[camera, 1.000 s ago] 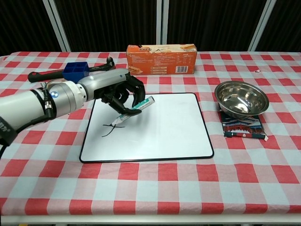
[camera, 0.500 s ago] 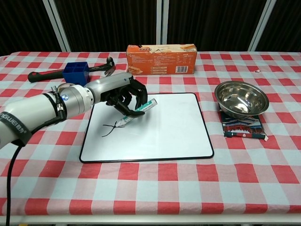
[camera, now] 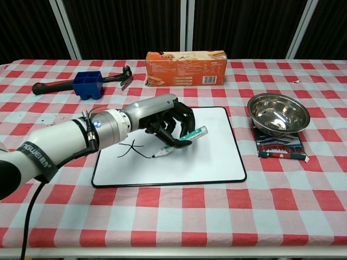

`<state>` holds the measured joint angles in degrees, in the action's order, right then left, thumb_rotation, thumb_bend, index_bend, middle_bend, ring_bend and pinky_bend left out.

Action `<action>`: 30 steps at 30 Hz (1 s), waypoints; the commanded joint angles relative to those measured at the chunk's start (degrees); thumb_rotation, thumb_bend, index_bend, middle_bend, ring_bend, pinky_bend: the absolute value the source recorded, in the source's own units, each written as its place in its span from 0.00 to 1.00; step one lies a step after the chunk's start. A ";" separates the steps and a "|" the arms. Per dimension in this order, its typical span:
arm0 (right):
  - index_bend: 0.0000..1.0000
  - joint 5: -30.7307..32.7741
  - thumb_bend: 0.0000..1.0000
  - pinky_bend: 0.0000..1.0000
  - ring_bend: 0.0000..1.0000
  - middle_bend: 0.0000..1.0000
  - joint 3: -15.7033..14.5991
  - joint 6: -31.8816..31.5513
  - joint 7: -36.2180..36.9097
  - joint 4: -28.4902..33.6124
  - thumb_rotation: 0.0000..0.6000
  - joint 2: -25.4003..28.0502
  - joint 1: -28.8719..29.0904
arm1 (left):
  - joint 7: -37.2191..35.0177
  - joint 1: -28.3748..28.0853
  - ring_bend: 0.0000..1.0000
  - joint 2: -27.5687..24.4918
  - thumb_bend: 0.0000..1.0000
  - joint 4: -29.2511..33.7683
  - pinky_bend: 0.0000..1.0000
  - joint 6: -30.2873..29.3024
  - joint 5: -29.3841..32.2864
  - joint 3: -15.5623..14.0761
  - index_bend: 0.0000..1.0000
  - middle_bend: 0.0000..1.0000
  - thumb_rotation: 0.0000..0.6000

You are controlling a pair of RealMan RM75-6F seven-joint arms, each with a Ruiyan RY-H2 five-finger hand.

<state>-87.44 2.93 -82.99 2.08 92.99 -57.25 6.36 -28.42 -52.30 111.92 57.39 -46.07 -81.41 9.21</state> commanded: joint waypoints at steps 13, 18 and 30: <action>0.00 -1.63 0.12 0.00 0.00 0.00 -0.11 0.17 1.60 -1.27 1.00 -1.07 0.62 | 21.64 4.67 0.74 -21.13 0.37 11.80 0.93 0.27 8.38 0.29 0.57 0.59 1.00; 0.00 -2.17 0.12 0.00 0.00 0.00 -0.23 0.48 1.86 -1.67 1.00 -1.54 1.01 | 38.54 7.25 0.74 -22.51 0.37 13.46 0.92 -0.95 16.17 -2.66 0.57 0.58 1.00; 0.00 -2.31 0.12 0.00 0.00 0.00 -0.53 0.27 1.74 -1.52 1.00 -1.55 0.85 | 55.56 8.04 0.71 -19.77 0.37 10.04 0.92 -0.74 27.52 -4.73 0.50 0.54 1.00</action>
<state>-89.75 2.39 -82.72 3.82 91.47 -58.80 7.20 25.69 -44.53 91.68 67.87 -46.96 -55.30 4.88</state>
